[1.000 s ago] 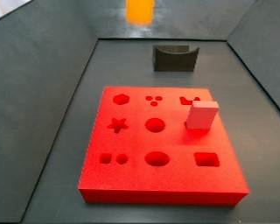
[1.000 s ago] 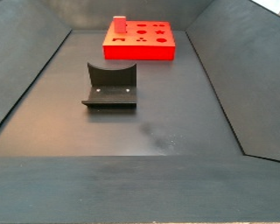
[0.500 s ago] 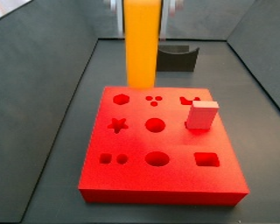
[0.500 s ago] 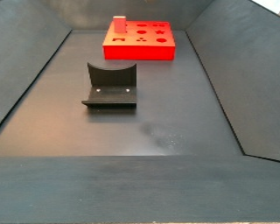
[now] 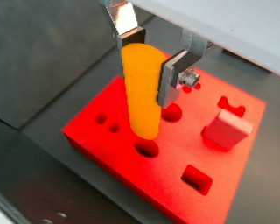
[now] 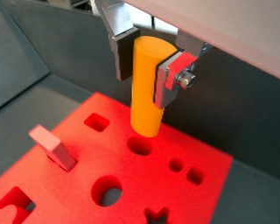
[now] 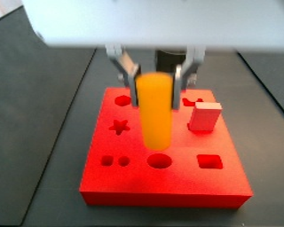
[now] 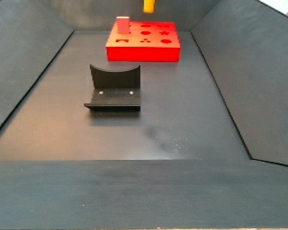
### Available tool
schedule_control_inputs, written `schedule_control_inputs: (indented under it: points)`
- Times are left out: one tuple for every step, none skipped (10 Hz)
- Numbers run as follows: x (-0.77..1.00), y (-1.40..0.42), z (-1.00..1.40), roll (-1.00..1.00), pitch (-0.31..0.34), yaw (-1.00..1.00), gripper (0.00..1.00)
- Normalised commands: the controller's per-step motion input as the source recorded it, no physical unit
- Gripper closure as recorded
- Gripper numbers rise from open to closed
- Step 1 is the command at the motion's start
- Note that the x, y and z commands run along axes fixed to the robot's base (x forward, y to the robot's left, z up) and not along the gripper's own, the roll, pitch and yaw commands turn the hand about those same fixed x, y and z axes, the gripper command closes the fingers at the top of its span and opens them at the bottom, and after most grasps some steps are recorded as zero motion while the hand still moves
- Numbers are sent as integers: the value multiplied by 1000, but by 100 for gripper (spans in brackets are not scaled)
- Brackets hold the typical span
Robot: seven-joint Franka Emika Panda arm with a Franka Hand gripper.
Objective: Pick up the oval object. Move up. Place the oval object on the fixture. Regrasp the oval object. Move to above the board. Insert the oval object.
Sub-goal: Insert the oval object.
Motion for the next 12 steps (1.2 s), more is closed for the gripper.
schedule_control_inputs:
  points:
    - [0, 34, -251, 63, 27, -14, 100]
    - [0, 0, -246, 111, 43, 0, 100]
    - [163, -80, -226, 219, 180, 0, 100]
    - [197, -114, -194, 336, 286, 63, 100]
    - [300, -129, -231, 281, 327, 0, 100]
    - [431, -71, -266, 59, 220, -71, 100]
    - [331, 0, -209, 0, 161, -114, 100]
    - [186, 0, -200, -21, 56, -109, 100]
    - [0, 0, -194, -53, 0, -51, 100]
    - [-66, 0, -154, -46, -19, 0, 100]
    - [-146, 0, -77, -26, -10, 0, 100]
    - [-57, -14, -86, -34, -4, 17, 100]
